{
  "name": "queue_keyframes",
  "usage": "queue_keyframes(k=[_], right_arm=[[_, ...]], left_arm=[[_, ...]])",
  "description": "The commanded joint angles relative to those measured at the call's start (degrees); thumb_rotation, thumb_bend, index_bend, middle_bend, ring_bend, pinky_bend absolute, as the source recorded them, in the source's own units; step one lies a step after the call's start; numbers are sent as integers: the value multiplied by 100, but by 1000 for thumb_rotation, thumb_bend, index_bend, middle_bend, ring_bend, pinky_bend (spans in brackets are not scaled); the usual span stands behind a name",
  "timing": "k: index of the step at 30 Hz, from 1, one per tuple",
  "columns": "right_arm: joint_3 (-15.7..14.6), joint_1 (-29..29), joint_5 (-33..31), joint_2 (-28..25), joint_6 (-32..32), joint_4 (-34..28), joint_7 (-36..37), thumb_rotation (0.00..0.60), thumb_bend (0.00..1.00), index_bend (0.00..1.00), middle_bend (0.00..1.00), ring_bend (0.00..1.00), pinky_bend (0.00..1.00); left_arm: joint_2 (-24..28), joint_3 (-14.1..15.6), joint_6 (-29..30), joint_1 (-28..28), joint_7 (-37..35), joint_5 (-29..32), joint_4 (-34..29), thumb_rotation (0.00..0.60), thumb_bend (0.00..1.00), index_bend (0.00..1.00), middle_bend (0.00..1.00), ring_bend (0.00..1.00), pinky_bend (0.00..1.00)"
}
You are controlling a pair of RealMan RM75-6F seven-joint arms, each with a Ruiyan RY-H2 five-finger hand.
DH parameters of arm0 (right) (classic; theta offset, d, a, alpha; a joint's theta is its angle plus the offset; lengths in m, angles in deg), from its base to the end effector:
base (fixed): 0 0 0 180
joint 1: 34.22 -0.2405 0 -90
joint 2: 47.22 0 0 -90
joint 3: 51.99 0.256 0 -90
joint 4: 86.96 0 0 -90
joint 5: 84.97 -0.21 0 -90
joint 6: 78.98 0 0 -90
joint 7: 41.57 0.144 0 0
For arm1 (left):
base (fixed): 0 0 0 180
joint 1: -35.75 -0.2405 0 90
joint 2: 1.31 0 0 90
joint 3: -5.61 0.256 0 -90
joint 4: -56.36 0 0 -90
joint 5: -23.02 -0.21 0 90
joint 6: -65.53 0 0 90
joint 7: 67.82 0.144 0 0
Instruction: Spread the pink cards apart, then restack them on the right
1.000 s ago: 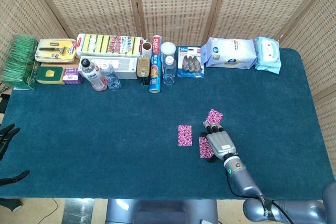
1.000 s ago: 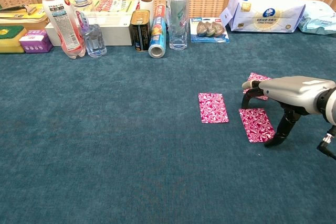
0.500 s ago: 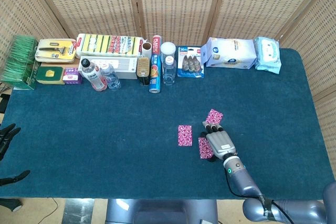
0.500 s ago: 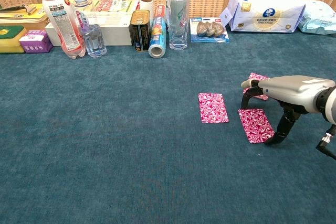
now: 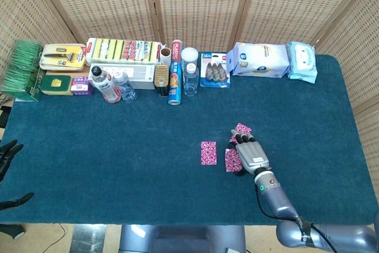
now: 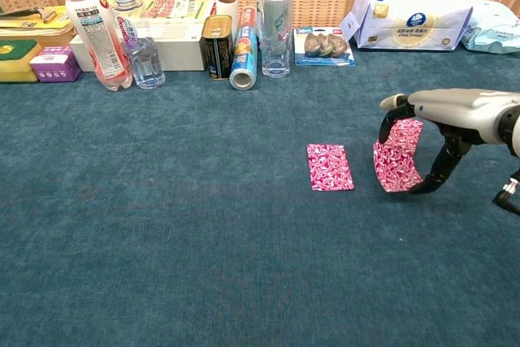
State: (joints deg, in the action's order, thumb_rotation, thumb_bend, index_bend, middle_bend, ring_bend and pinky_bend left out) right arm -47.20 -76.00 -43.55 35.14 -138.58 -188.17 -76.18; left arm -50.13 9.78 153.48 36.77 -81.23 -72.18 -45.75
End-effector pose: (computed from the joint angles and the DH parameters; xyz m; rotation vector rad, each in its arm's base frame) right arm -0.1736 -0.2980 -0.0058 1.8173 -1.1532 0.6207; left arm -0.2900 0.1330 0.2072 -1.4525 -1.0682 -0.9780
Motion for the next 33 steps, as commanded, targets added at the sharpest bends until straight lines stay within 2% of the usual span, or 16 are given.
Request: queue_keyframes(k=[1, 5, 11, 19, 33], right_arm=[[200, -133, -364, -79, 121, 68, 27, 600, 220, 289, 0, 0, 0], [506, -387, -1024, -127, 350, 295, 42, 600, 229, 290, 0, 0, 0], [710, -698, -1675, -145, 542, 637, -27, 600, 231, 290, 0, 0, 0], [732, -950, -2439, -25, 644, 1182, -102, 600, 260, 290, 0, 0, 0], [718, -1272, -2880, 215, 498, 1278, -330, 600, 260, 289, 0, 0, 0]], left_arm=[[-1, 3, -8, 3, 6, -4, -5, 600, 63, 0, 0, 0, 14], [0, 1, -18, 6, 23, 11, -11, 600, 63, 0, 0, 0, 14], [1, -15, -59, 24, 43, 62, -29, 600, 62, 0, 0, 0, 14], [16, -34, -110, 44, 71, 135, -51, 600, 63, 0, 0, 0, 14], [37, -36, -127, 53, 17, 141, -53, 600, 63, 0, 0, 0, 14]])
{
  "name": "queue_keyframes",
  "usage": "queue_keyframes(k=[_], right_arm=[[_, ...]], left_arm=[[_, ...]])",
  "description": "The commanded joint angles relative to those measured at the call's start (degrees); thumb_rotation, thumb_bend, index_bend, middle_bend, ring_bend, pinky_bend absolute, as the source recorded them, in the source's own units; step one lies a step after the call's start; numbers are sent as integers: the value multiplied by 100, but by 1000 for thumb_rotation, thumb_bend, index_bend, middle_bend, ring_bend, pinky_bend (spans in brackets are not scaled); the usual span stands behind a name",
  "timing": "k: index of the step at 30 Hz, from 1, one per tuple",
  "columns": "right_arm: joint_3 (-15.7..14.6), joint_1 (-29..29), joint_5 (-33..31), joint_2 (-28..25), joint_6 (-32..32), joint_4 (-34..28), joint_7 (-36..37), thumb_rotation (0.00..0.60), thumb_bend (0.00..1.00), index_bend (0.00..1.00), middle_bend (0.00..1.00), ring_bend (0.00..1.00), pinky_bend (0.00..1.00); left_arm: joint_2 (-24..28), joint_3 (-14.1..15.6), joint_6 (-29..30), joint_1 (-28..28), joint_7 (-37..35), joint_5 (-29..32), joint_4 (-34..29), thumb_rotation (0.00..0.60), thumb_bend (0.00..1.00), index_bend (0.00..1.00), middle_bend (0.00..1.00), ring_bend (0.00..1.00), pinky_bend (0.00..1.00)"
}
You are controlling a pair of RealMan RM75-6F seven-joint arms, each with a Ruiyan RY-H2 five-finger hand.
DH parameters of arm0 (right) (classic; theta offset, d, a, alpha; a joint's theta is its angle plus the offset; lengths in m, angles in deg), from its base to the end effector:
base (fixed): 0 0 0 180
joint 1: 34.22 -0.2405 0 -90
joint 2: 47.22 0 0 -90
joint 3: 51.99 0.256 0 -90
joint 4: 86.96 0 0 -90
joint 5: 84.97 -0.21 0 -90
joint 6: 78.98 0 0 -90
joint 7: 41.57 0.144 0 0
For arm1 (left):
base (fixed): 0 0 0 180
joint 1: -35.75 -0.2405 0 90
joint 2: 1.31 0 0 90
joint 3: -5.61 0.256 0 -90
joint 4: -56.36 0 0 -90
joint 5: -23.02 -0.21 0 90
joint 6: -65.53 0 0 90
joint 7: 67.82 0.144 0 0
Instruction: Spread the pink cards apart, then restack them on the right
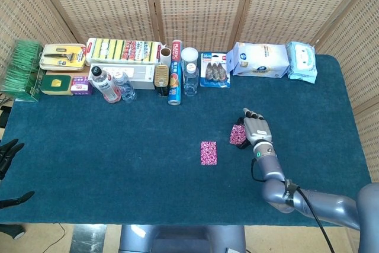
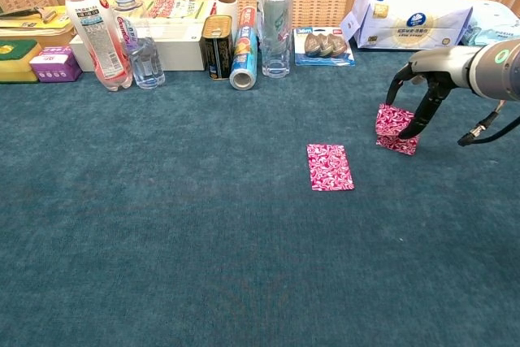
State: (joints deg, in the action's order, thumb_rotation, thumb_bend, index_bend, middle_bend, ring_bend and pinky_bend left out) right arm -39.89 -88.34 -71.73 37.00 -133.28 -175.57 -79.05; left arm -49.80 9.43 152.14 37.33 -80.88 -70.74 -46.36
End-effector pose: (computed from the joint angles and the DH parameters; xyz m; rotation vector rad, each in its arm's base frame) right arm -0.1656 -0.3777 0.0008 1.5716 -1.3219 0.5195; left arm -0.2910 0.1371 0.2073 -1.4440 -1.0790 -0.9595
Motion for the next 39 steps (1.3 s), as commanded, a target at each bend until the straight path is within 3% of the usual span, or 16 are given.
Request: queue_keyframes(k=[1, 39], right_arm=[[-20, -48, -88, 38, -40, 31, -53, 600, 260, 289, 0, 0, 0], [-123, -288, -511, 173, -131, 230, -409, 599, 261, 269, 0, 0, 0]], left_arm=[[7, 0, 10, -2, -30, -6, 14, 600, 63, 0, 0, 0, 14], [31, 18, 24, -6, -139, -38, 55, 600, 63, 0, 0, 0, 14]])
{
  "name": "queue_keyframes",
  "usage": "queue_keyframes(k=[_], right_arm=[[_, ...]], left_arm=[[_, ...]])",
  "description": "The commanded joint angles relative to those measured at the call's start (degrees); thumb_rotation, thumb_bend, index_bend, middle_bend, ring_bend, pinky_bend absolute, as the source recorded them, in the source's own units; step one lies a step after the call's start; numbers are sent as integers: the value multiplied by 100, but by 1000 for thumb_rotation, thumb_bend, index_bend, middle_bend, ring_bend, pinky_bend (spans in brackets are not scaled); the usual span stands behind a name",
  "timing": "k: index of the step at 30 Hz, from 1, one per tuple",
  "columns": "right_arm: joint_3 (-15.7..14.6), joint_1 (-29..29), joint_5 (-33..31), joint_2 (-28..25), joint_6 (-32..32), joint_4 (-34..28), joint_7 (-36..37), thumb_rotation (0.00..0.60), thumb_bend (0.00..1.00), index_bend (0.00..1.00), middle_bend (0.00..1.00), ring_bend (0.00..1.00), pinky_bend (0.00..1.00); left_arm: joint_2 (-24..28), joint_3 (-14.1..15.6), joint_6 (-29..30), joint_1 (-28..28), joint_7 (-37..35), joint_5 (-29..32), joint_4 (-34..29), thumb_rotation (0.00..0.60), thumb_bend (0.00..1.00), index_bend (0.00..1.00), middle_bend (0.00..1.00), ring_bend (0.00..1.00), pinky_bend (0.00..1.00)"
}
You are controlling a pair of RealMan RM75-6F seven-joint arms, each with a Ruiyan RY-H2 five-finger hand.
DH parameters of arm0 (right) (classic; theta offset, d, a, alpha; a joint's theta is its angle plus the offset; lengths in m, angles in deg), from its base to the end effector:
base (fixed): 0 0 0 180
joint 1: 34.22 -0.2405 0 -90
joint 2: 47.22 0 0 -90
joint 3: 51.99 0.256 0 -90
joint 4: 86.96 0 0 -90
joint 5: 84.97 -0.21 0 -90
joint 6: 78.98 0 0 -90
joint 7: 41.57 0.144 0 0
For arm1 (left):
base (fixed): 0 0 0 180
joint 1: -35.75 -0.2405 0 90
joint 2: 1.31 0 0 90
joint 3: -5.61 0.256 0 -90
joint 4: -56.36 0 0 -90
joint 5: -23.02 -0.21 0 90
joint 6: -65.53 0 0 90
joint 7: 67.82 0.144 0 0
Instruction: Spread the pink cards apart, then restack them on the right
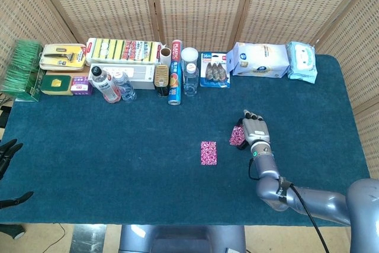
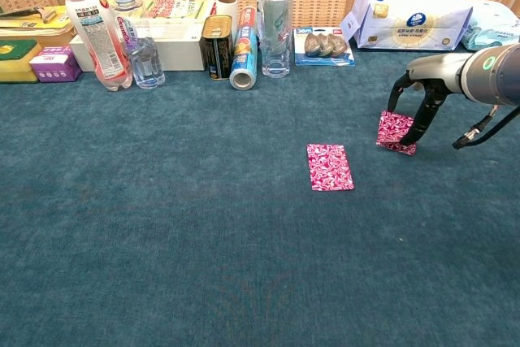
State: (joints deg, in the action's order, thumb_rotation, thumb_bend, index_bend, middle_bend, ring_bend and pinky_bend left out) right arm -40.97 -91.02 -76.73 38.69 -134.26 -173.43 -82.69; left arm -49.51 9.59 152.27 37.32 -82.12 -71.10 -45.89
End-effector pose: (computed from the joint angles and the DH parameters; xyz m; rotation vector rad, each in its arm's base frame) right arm -0.1649 -0.3816 -0.0067 1.5705 -1.2986 0.4452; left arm -0.2921 0.1365 0.2092 -1.4452 -1.0862 -0.9666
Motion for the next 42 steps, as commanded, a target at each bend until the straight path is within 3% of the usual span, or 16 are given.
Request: queue_keyframes(k=[1, 42], right_arm=[[-25, -25, -9, 4, -47, 22, -67, 600, 261, 269, 0, 0, 0], [-54, 72, 85, 114, -20, 196, 19, 600, 261, 180, 0, 0, 10]], left_arm=[[3, 0, 17, -9, -28, 3, 11, 600, 63, 0, 0, 0, 14], [28, -11, 86, -36, -181, -5, 69, 600, 61, 0, 0, 0, 14]])
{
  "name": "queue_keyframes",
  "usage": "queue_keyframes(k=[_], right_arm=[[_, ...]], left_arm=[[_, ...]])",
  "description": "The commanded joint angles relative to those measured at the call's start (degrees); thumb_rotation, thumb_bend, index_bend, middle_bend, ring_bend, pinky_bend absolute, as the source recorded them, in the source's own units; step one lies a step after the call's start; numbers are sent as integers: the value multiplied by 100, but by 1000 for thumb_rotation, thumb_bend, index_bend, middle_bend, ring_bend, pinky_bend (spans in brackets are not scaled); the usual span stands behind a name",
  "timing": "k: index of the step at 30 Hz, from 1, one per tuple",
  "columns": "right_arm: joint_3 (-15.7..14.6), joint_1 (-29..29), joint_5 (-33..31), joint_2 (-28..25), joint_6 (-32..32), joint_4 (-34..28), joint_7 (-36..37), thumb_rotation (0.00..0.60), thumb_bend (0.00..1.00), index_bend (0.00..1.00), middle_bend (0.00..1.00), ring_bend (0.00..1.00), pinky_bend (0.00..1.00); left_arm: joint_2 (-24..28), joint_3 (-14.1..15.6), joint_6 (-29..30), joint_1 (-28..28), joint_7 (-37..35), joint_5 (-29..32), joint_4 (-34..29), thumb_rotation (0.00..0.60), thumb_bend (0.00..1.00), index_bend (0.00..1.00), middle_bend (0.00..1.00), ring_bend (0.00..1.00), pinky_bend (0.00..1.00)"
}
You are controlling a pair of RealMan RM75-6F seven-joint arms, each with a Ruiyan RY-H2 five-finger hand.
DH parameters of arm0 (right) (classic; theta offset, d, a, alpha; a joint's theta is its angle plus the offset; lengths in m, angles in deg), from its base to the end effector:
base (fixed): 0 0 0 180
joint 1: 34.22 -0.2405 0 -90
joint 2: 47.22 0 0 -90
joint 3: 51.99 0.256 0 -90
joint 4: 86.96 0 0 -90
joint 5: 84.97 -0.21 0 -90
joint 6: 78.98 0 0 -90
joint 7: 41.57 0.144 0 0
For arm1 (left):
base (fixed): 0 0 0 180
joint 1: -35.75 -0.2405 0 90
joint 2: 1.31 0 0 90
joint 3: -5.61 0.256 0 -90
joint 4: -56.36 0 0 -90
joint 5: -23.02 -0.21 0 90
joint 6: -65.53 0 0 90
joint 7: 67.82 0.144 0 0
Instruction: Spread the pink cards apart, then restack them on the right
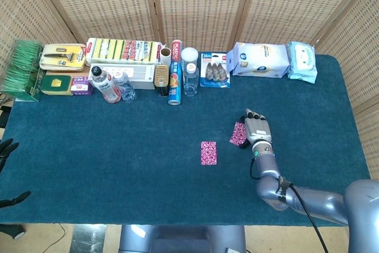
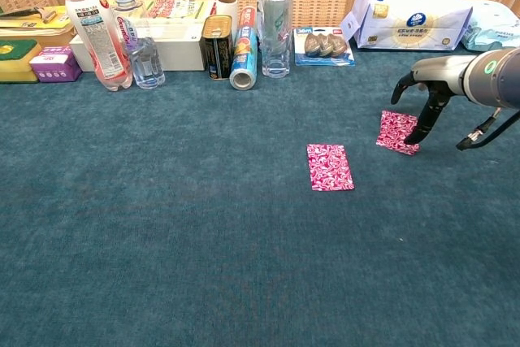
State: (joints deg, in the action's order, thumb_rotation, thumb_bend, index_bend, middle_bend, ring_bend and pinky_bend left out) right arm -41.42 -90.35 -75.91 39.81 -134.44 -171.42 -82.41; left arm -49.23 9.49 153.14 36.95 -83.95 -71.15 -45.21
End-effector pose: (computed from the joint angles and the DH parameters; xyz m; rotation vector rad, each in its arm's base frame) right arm -0.1731 -0.3827 -0.0092 1.5544 -1.2873 0.4364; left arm -0.2941 0.1352 0.2138 -1.4284 -1.0899 -0.9849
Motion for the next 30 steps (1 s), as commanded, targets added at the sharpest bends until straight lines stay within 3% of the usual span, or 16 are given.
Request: queue_keyframes(k=[1, 7, 18, 30], right_arm=[[-10, 12, 6, 7, 1, -9, -8, 600, 261, 180, 0, 0, 11], [53, 61, 151, -38, -25, -133, 100, 598, 262, 180, 0, 0, 11], [27, 153, 698, -159, -275, -973, 245, 600, 261, 180, 0, 0, 6], [-7, -196, 808, 336, -663, -1407, -209, 599, 261, 178, 0, 0, 5]], left_arm=[[1, 0, -6, 3, 3, -1, 1, 600, 61, 0, 0, 0, 14], [0, -2, -15, 6, -3, 10, -5, 600, 62, 0, 0, 0, 14], [-13, 6, -61, 26, 110, -15, -57, 600, 61, 0, 0, 0, 14], [47, 16, 39, -3, -194, -50, 51, 600, 62, 0, 0, 0, 14]])
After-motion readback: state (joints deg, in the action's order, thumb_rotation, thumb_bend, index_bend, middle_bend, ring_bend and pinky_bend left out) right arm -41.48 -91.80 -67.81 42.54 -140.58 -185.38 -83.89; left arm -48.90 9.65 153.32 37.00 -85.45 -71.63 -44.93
